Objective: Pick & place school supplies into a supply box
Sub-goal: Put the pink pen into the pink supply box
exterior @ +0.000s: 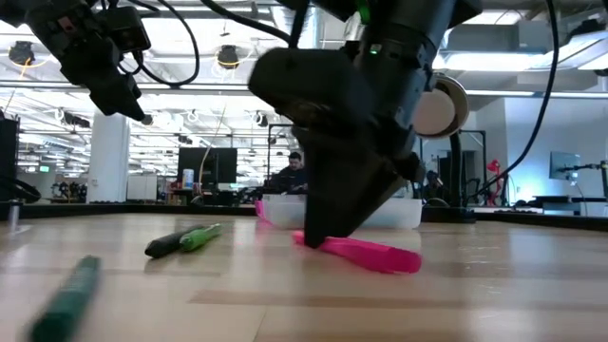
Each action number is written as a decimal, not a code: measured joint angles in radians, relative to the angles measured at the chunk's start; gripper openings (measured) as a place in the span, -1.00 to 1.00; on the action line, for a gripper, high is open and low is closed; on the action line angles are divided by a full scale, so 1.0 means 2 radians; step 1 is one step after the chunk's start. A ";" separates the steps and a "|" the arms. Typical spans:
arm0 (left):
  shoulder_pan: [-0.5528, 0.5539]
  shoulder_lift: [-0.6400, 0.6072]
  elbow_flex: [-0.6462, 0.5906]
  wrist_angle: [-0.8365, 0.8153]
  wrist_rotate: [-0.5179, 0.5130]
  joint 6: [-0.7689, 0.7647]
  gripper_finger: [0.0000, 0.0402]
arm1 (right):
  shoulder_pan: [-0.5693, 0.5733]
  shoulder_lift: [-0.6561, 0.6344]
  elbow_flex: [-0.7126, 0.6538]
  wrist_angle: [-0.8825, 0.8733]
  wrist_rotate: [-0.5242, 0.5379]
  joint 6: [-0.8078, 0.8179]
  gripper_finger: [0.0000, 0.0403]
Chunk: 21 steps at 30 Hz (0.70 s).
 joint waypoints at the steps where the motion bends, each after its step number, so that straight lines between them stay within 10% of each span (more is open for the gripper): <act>1: 0.000 0.000 0.000 0.000 0.000 0.000 -0.38 | 0.000 0.000 0.000 -0.009 0.000 0.000 -0.47; 21: 0.000 0.000 0.000 0.006 -0.018 -0.017 -0.38 | -0.027 -0.002 0.002 -0.139 -0.104 0.109 -0.79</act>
